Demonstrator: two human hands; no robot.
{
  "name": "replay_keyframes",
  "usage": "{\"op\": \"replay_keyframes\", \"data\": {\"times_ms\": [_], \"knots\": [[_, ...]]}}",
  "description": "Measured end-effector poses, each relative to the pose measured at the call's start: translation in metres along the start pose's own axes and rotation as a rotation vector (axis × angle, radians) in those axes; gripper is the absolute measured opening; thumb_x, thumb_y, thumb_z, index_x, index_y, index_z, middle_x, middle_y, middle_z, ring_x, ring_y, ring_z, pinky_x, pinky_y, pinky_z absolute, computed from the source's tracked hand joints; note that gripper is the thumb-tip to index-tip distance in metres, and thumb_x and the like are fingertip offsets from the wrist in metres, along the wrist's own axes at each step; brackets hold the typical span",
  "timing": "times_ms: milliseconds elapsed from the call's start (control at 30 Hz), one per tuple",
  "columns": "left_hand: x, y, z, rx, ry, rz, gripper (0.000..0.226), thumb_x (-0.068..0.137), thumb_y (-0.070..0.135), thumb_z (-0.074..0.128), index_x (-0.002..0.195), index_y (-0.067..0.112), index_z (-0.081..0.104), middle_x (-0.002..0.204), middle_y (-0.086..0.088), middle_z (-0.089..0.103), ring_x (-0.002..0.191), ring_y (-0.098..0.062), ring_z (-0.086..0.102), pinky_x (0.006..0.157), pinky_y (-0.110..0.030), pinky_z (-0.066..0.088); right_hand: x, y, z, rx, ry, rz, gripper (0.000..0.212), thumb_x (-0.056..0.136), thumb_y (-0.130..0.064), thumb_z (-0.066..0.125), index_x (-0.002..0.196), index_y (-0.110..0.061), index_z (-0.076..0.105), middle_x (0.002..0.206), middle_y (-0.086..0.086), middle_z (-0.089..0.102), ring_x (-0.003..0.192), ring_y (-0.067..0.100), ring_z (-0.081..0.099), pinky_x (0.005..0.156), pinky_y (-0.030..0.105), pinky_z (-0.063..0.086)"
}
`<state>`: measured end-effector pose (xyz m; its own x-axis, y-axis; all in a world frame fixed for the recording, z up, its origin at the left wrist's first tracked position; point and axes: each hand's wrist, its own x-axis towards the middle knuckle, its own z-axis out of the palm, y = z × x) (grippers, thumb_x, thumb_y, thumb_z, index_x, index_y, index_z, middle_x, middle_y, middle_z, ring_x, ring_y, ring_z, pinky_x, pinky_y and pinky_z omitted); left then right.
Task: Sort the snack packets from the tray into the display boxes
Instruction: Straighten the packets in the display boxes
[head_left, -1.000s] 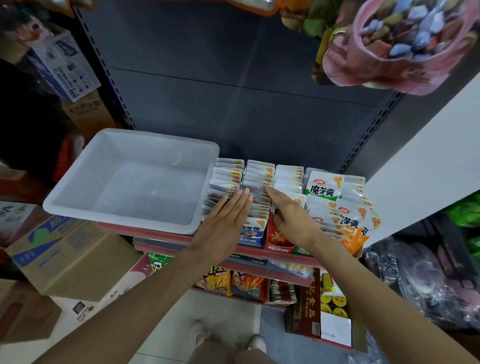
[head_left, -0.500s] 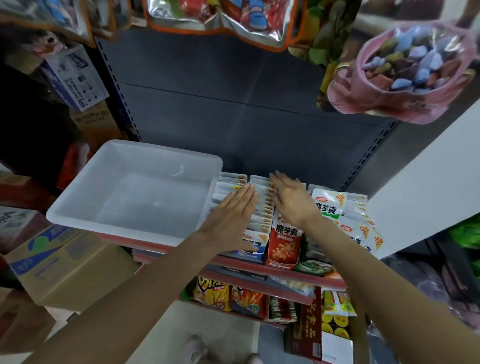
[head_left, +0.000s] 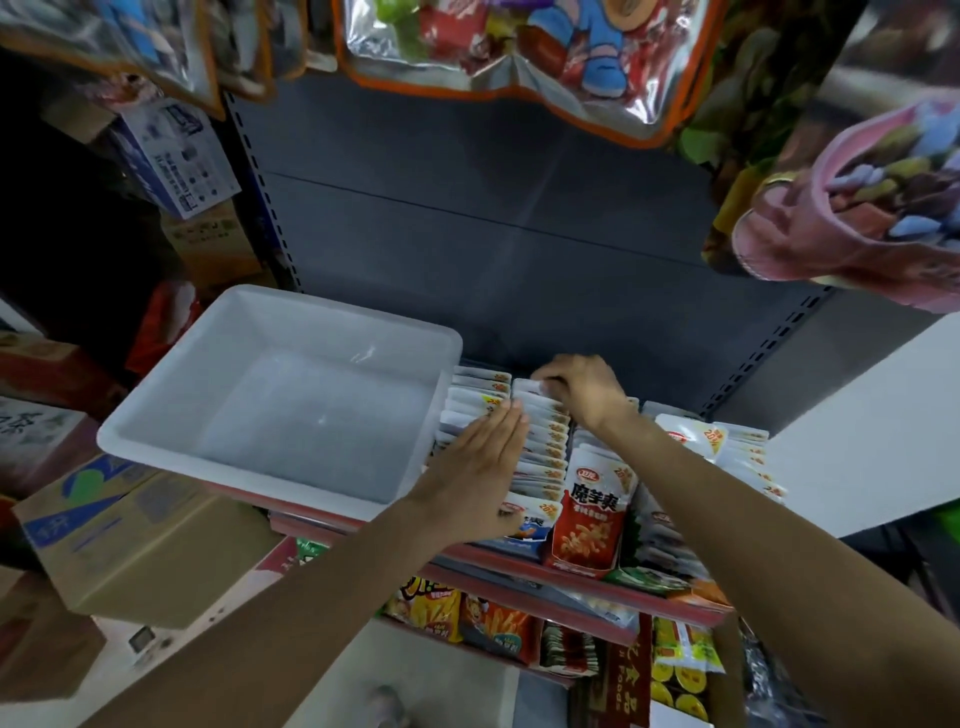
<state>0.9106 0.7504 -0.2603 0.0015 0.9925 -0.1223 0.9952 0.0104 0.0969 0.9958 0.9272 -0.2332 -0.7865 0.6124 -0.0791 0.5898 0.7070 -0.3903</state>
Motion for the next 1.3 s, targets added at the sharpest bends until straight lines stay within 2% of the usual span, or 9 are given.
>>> {"op": "replay_keyframes", "data": {"times_ms": [133,267,467,700,833,933,1067,1167,1300], "knots": [[0.001,-0.001,-0.008,-0.100,-0.021,0.005,0.093,0.091,0.059,0.037,0.148,0.009,-0.015,0.154,-0.006,-0.025,0.142,-0.016,-0.024,0.116,-0.029,-0.012,-0.007,-0.009,0.002,-0.017,-0.029,0.040,0.035,0.098,-0.013,0.044,0.132,-0.016,0.054,0.130,0.010,0.056,0.115,0.026,0.054,0.095,0.033,0.044],[0.009,-0.015,-0.017,-0.231,0.197,-0.153,0.059,0.102,0.037,0.021,0.150,0.014,-0.005,0.158,-0.002,-0.009,0.145,-0.013,-0.012,0.114,-0.026,-0.009,-0.046,-0.024,0.006,-0.044,0.155,0.093,0.045,0.100,-0.014,0.034,0.144,-0.004,0.031,0.152,0.013,0.029,0.139,0.025,0.028,0.114,0.034,0.023],[0.030,-0.042,-0.008,-0.194,0.080,-0.245,0.061,0.101,0.042,0.021,0.150,0.018,-0.006,0.158,-0.002,-0.015,0.144,-0.017,-0.017,0.117,-0.034,-0.003,-0.061,-0.031,0.037,-0.269,-0.080,0.130,0.070,0.099,-0.051,0.013,0.149,-0.008,-0.010,0.157,0.010,-0.016,0.145,0.019,-0.014,0.116,0.033,-0.010],[0.035,-0.048,-0.008,-0.145,0.059,-0.194,0.064,0.099,0.048,0.024,0.149,0.027,-0.011,0.156,0.002,-0.021,0.142,-0.019,-0.024,0.115,-0.037,-0.008,-0.060,-0.028,0.040,-0.217,-0.093,0.084,0.077,0.095,-0.059,0.014,0.148,-0.011,-0.014,0.156,0.006,-0.022,0.143,0.016,-0.021,0.113,0.029,-0.013],[0.028,-0.046,-0.007,-0.310,0.155,-0.191,0.056,0.101,0.039,0.024,0.151,0.024,0.003,0.158,0.002,-0.010,0.144,-0.015,-0.016,0.117,-0.034,-0.005,-0.062,-0.029,0.038,-0.154,-0.073,0.072,0.075,0.096,-0.056,0.018,0.149,-0.011,-0.012,0.156,0.006,-0.021,0.143,0.015,-0.021,0.115,0.028,-0.012],[0.014,-0.044,-0.011,-0.418,0.330,-0.169,0.050,0.099,0.024,0.041,0.147,0.020,0.028,0.158,-0.001,0.014,0.146,-0.017,0.008,0.119,-0.036,0.012,-0.066,-0.030,0.035,-0.125,-0.052,0.059,0.069,0.099,-0.049,0.021,0.150,-0.013,-0.008,0.157,0.004,-0.017,0.144,0.014,-0.017,0.115,0.026,-0.009],[-0.002,-0.043,-0.016,-0.548,0.308,-0.166,0.053,0.090,0.021,0.059,0.140,0.029,0.041,0.156,0.000,0.016,0.142,-0.019,0.020,0.113,-0.036,0.025,-0.082,-0.032,0.025,0.008,0.136,0.116,0.054,0.100,-0.032,0.038,0.149,-0.015,0.022,0.158,0.005,0.010,0.143,0.020,0.016,0.114,0.023,0.013],[-0.003,-0.043,-0.024,-0.775,0.297,-0.273,0.060,0.088,0.019,0.064,0.140,0.030,0.039,0.155,-0.004,0.017,0.142,-0.019,0.021,0.110,-0.027,0.024,-0.091,-0.041,0.016,0.199,0.214,0.230,0.047,0.098,-0.019,0.045,0.144,-0.015,0.033,0.149,0.010,0.026,0.124,0.023,0.043,0.104,0.022,0.030],[0.004,-0.046,-0.024,-0.828,0.291,-0.279,0.067,0.081,0.015,0.070,0.140,0.025,0.039,0.143,-0.005,0.038,0.134,-0.017,0.033,0.103,-0.017,0.023,-0.084,-0.049,0.018,0.243,0.134,0.291,0.050,0.097,-0.017,0.048,0.144,-0.014,0.032,0.143,0.013,0.035,0.119,0.026,0.049,0.099,0.020,0.031]]}}
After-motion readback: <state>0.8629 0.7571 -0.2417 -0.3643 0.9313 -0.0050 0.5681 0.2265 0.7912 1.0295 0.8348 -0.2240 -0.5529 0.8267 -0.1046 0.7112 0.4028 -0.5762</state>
